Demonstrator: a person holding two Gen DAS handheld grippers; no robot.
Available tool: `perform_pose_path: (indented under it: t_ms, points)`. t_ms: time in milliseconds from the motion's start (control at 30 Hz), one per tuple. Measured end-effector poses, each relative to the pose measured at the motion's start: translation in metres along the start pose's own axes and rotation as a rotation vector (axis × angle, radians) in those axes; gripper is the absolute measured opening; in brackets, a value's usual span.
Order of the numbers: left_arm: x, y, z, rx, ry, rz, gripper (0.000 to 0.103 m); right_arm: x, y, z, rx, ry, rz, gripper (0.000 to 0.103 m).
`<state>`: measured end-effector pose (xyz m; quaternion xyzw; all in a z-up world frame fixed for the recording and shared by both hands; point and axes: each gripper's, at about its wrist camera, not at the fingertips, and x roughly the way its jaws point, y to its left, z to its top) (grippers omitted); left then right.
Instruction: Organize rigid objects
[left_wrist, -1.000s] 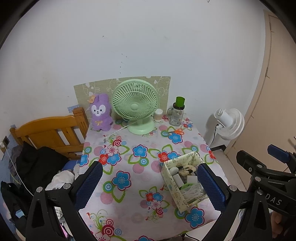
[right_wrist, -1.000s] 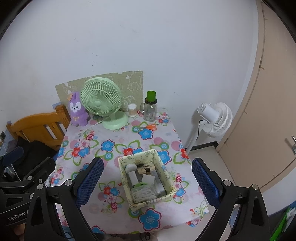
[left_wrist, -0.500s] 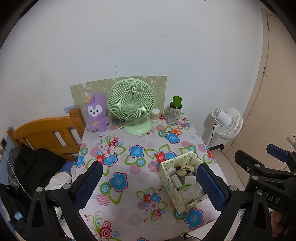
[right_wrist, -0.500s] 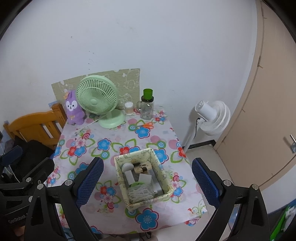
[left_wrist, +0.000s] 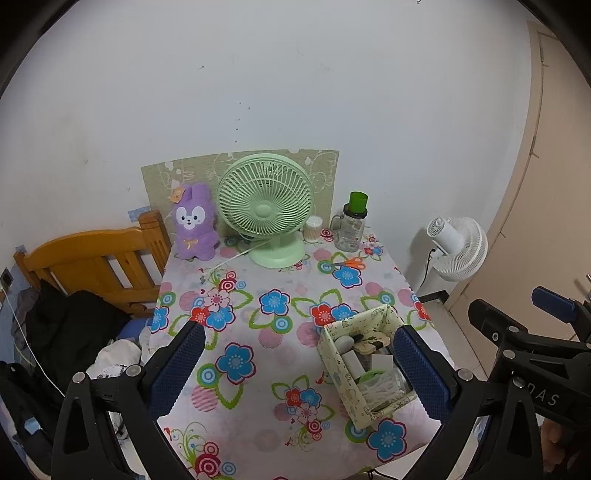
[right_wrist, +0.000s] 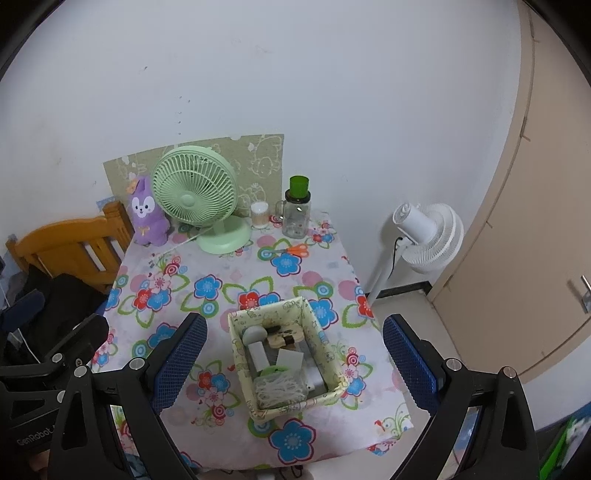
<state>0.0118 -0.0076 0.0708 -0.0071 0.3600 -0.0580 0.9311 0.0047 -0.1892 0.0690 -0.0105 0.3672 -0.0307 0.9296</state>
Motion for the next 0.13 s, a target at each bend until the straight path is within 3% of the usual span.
perform_pose_path:
  t_ms: [133]
  points:
    - [0.0038, 0.0032, -0.0001, 0.006, 0.009, -0.008, 0.103, 0.0034, 0.005, -0.0002, -0.003, 0.007, -0.008, 0.098]
